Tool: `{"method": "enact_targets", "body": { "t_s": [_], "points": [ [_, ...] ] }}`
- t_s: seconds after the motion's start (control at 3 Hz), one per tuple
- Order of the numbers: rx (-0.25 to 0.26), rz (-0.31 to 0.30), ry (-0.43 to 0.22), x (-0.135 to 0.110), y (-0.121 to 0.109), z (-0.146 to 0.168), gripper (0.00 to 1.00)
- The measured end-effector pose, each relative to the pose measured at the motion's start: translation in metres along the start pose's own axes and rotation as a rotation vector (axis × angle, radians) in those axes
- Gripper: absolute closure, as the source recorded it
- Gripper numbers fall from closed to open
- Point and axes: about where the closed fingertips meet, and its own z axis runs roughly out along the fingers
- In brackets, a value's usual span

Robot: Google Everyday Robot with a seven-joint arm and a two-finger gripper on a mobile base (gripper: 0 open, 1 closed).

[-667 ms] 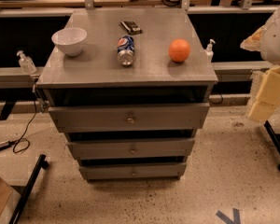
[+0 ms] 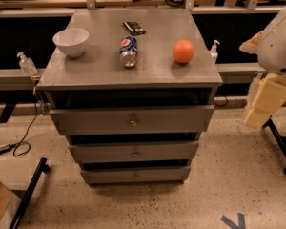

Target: Open bottom drawer

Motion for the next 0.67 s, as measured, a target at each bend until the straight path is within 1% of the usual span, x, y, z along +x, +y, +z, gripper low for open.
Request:
{"method": "enact_targets", "body": {
  "t_s": [0.33,0.67],
  "points": [
    [0.046,0.032,-0.103,0.004,-0.006,0.025,0.0],
    [0.051,0.049,-0.194,0.003,-0.009,0.052,0.0]
  ]
}}
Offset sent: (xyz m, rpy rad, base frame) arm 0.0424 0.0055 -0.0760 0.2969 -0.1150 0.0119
